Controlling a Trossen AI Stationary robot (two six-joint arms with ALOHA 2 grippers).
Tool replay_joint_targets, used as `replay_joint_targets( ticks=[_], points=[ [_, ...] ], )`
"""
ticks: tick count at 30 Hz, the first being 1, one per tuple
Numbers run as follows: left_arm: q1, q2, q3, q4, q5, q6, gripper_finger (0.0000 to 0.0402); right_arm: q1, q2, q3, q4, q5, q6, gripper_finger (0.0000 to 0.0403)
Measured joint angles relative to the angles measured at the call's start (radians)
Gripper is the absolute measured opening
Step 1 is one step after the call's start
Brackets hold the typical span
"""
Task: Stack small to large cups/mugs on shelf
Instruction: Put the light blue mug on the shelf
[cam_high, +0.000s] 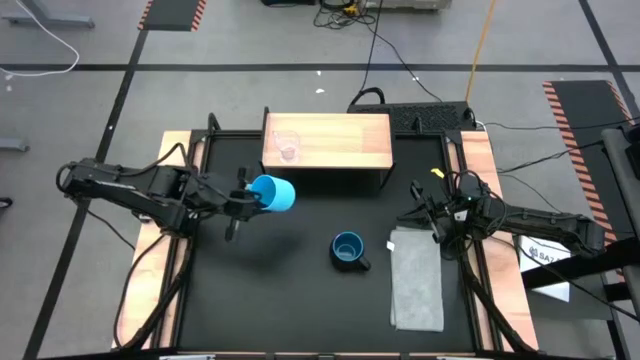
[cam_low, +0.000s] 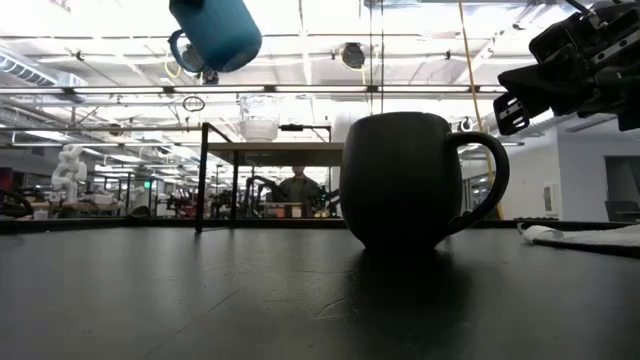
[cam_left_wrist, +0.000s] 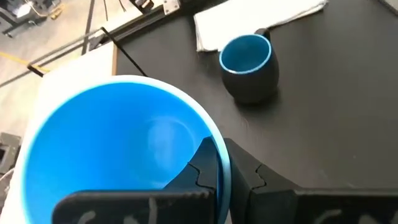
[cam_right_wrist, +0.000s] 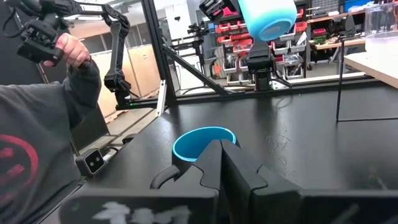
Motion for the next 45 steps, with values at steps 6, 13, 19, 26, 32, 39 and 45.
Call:
replay_joint_targets(
  ticks=[6, 13, 19, 26, 32, 39, 45],
  points=[
    [0.003, -0.02, 0.0, -0.021, 0.023, 0.056, 0.0008, 0.0, 0.0, 0.0, 0.0, 0.0, 0.003, 0.0],
    [0.027, -0.094, 0.0, -0.051, 0.175, 0.122, 0.0008, 0.0, 0.0, 0.0, 0.005, 0.0, 0.005, 0.0],
    [0.067, -0.173, 0.0, -0.127, 0.22, 0.107, 0.0008, 0.0, 0.0, 0.0, 0.008, 0.0, -0.01, 0.0],
    [0.115, -0.278, 0.0, -0.195, 0.193, 0.063, 0.0008, 0.0, 0.0, 0.0, 0.016, 0.027, -0.02, 0.0],
    [0.135, -0.324, -0.004, -0.251, 0.194, 0.021, 0.0008, 0.0, 0.0, 0.0, 0.015, 0.027, -0.02, 0.0],
    [0.162, -0.397, -0.19, -0.134, 0.256, -0.086, 0.0008, 0.0, 0.0, 0.0, 0.015, 0.027, -0.019, 0.0],
    [0.165, -0.417, -0.365, 0.213, 0.34, -0.189, 0.0008, 0.0, 0.0, 0.0, 0.027, 0.027, -0.019, 0.0]
  ],
)
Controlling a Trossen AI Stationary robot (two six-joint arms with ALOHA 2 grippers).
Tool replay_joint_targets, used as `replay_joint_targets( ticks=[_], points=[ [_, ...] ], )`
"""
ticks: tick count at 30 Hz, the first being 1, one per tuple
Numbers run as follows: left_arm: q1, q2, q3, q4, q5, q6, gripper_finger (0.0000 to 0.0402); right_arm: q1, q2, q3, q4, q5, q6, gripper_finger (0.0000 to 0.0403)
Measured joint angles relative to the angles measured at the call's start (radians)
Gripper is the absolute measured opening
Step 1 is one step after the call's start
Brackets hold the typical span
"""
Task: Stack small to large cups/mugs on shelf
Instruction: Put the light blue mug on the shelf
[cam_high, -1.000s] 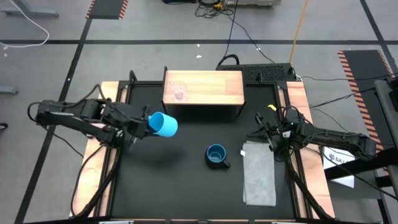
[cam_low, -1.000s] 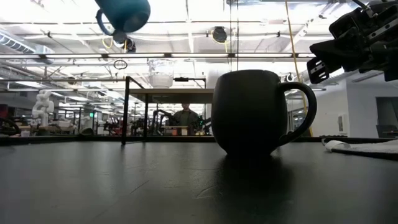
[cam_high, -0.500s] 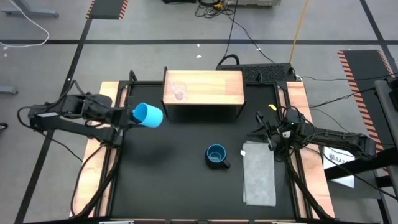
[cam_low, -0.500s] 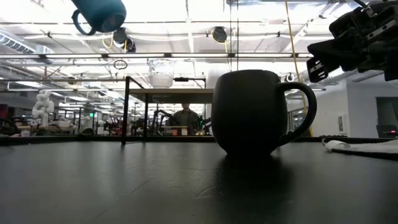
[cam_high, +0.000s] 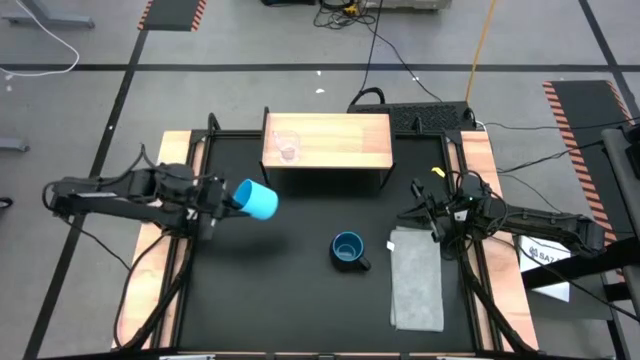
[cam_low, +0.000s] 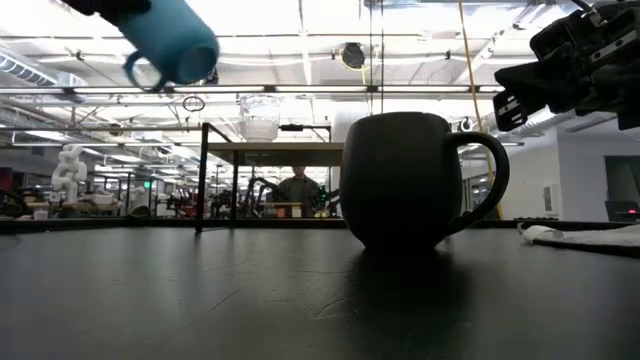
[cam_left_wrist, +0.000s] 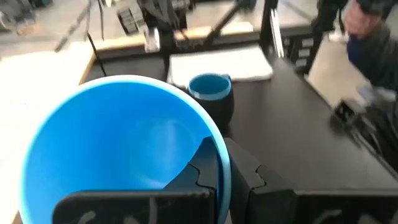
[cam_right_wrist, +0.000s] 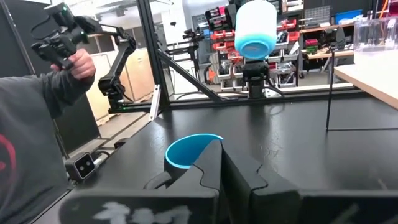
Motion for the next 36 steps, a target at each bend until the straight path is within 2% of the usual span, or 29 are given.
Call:
replay_joint_targets(
  ticks=[11, 26, 36],
  points=[
    [-0.001, 0.001, -0.14, 0.262, 0.018, 0.034, 0.0008, 0.0, 0.0, 0.0, 0.003, 0.0, 0.0, 0.0],
    [-0.001, -0.116, -0.278, 0.3, 0.007, 0.1, 0.0008, 0.0, 0.0, 0.0, -0.006, 0.0, 0.0, 0.0],
    [-0.001, -0.15, -0.46, 0.523, 0.006, 0.069, 0.0008, 0.0, 0.0, 0.0, -0.005, 0.0, 0.0, 0.0]
  ],
)
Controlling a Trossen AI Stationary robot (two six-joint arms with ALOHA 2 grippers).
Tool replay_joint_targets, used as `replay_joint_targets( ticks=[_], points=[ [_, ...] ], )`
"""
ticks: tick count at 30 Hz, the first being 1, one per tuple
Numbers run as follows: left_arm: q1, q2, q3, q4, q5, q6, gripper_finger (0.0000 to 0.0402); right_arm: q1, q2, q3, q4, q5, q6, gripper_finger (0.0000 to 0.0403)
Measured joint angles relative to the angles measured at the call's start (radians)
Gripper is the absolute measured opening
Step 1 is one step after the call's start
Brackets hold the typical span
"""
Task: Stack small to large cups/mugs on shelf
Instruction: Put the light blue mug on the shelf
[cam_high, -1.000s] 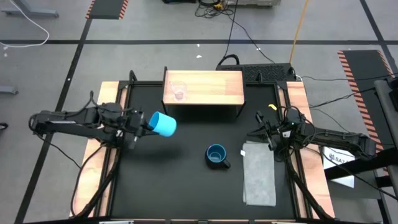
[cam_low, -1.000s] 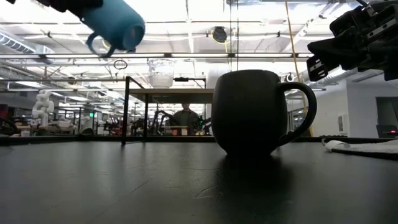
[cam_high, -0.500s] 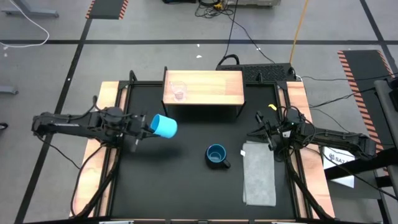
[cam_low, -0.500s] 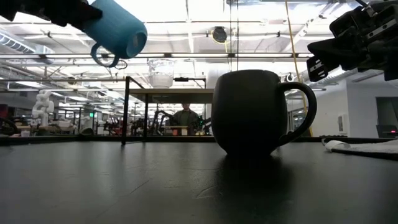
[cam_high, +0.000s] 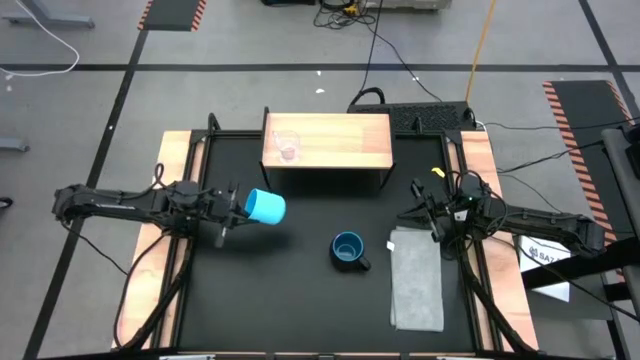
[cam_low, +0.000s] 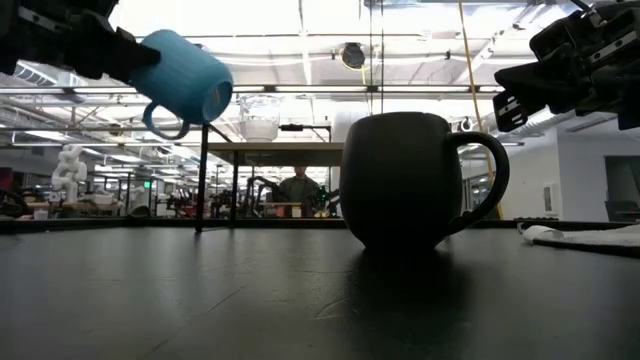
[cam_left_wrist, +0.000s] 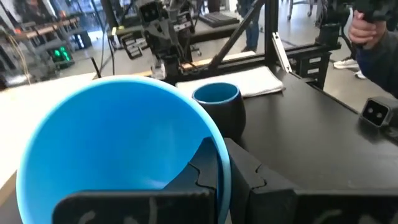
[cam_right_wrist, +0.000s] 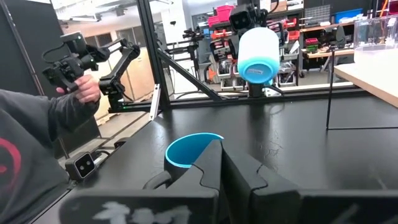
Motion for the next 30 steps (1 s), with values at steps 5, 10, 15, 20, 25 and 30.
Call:
replay_joint_targets(
  ticks=[5, 10, 15, 20, 25, 30],
  points=[
    [0.001, 0.001, -0.016, 0.011, 0.0, 0.026, 0.0008, 0.0, 0.0, 0.0, 0.0, 0.0, 0.0, 0.0],
    [0.001, -0.002, -0.011, 0.008, 0.0, 0.027, 0.0008, 0.0, 0.0, 0.0, 0.0, 0.0, 0.0, 0.0],
    [0.001, -0.001, -0.011, 0.008, -0.001, 0.012, 0.0008, 0.0, 0.0, 0.0, 0.0, 0.0, -0.002, 0.0],
    [0.001, 0.002, -0.011, 0.085, -0.035, 0.013, 0.0008, 0.0, 0.0, 0.0, 0.0, 0.0, -0.003, 0.0],
    [0.018, 0.049, -0.011, 0.25, -0.09, 0.023, 0.0009, 0.0, 0.0, 0.0, 0.001, 0.0, -0.005, 0.0],
    [0.056, 0.137, -0.011, 0.385, -0.057, 0.029, 0.0008, 0.0, 0.0, 0.0, 0.001, 0.0, -0.01, 0.0]
  ],
)
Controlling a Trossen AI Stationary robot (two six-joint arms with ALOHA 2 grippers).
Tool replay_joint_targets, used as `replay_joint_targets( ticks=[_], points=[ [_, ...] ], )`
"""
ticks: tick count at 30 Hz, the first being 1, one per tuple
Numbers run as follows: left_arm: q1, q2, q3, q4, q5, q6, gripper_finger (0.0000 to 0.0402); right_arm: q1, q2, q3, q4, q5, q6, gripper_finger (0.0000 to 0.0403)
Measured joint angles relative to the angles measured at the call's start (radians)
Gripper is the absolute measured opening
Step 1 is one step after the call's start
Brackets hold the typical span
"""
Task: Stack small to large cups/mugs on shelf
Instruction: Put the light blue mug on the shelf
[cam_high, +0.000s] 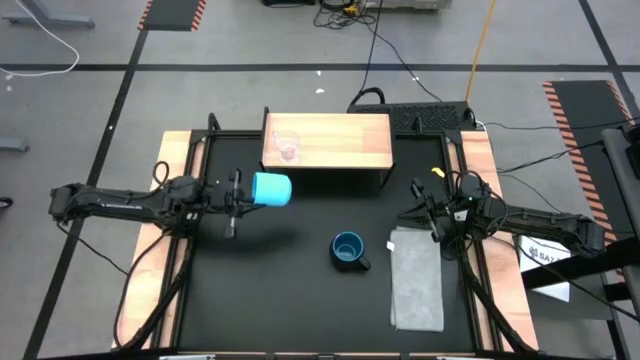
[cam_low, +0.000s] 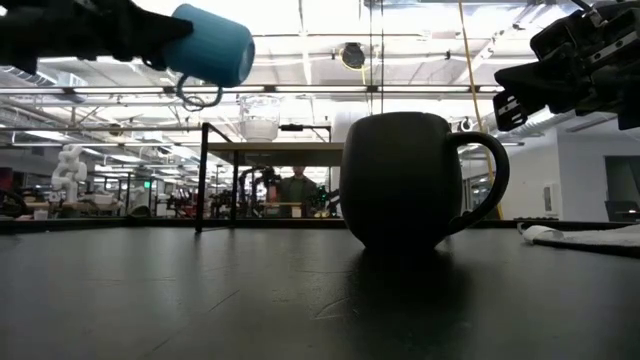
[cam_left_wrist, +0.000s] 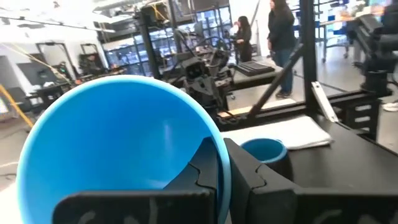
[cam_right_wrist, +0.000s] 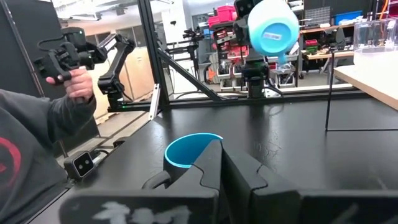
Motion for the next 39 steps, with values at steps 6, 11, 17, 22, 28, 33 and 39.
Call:
replay_joint_targets(
  ticks=[6, 11, 17, 22, 28, 33, 39],
  points=[
    [0.061, 0.132, 0.072, 0.042, 0.032, -0.025, 0.0008, 0.0, 0.0, 0.0, 0.0, 0.0, 0.0, 0.0],
    [0.081, 0.274, 0.208, 0.03, 0.052, 0.039, 0.0008, 0.0, 0.0, 0.0, 0.0, 0.0, 0.0, 0.0],
    [0.132, 0.429, 0.423, -0.093, 0.094, 0.088, 0.0008, 0.0, 0.0, 0.0, 0.0, 0.0, 0.0, 0.0],
    [0.187, 0.549, 0.588, -0.214, 0.101, 0.104, 0.0009, 0.0, 0.0, 0.0, 0.0, 0.0, 0.0, 0.0],
    [0.251, 0.66, 0.756, -0.37, 0.125, 0.118, 0.0007, 0.0, 0.0, 0.0, 0.0, 0.0, -0.001, 0.0],
    [0.276, 0.746, 0.939, -0.547, 0.134, 0.128, 0.0008, 0.0, 0.0, 0.0, 0.0, 0.0, -0.015, 0.0],
    [0.31, 0.856, 1.173, -0.757, 0.133, 0.16, 0.0008, 0.0, 0.0, 0.0, 0.0, 0.0, -0.015, 0.0]
  ],
)
